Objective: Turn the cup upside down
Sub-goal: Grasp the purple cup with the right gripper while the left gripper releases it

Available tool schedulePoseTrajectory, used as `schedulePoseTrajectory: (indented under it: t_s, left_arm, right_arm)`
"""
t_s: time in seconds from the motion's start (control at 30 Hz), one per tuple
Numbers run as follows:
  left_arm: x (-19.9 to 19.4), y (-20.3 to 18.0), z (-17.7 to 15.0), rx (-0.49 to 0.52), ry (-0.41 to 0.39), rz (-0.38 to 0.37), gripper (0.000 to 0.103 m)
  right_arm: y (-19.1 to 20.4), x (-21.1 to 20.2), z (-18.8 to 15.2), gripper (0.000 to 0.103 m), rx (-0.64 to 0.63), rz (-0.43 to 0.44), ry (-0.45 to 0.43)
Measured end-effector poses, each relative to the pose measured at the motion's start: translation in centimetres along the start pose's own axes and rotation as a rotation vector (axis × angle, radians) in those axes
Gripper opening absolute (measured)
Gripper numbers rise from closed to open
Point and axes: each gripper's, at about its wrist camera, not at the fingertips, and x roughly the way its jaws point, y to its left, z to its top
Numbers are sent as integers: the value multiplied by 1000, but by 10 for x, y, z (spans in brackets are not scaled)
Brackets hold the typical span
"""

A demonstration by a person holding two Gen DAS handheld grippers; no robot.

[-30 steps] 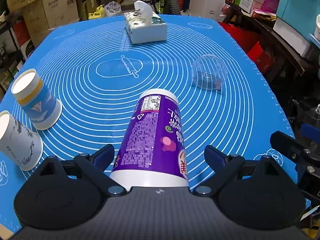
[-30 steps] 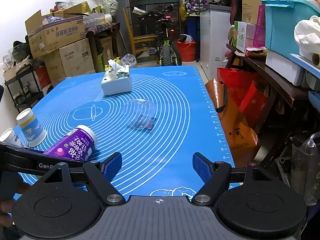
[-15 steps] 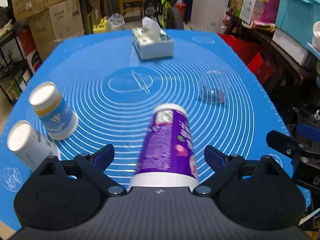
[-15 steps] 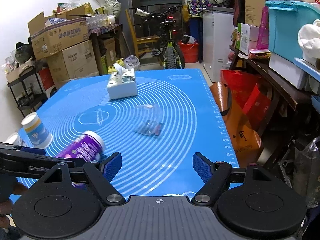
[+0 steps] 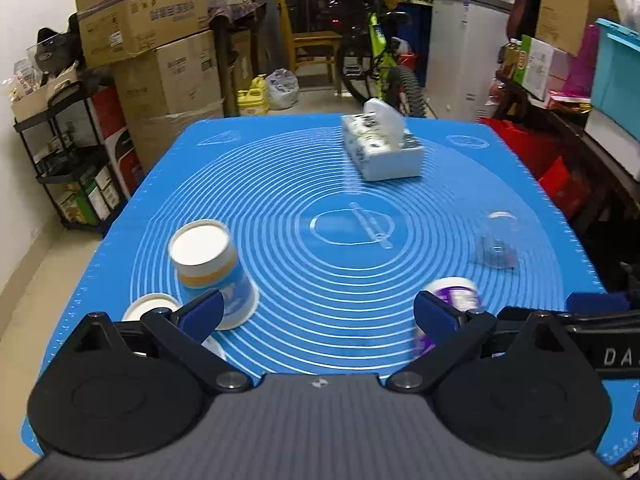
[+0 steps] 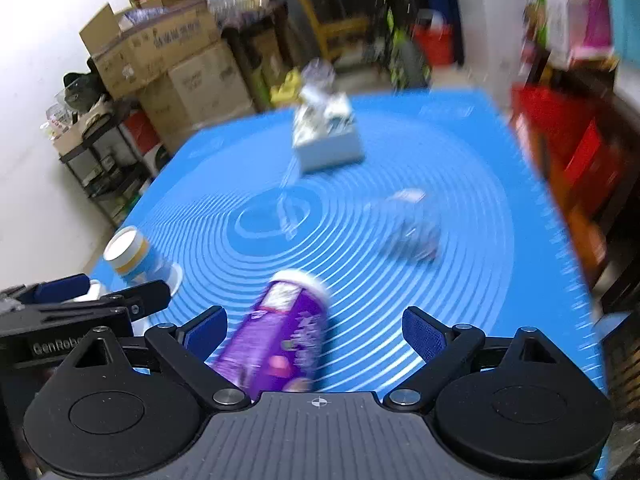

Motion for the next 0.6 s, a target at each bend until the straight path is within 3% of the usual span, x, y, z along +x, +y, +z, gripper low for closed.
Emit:
schedulePoseTrajectory:
  t_s: [0.17, 0.37, 0.47, 0.6]
  left_arm:
    - [16, 13, -1, 12, -3, 59, 100]
    - [20, 25, -3, 21, -7, 66, 100]
    - [21, 28, -2, 12, -8, 59, 100]
    - [20, 29, -2, 16, -12, 56, 100]
  right_arm:
    - [3, 42, 11, 94, 61, 26, 131]
    - [5, 79, 13, 91, 65, 47, 250]
    - [8, 89, 8, 77, 58, 70, 285]
    - [12, 84, 5, 74, 53, 104, 258]
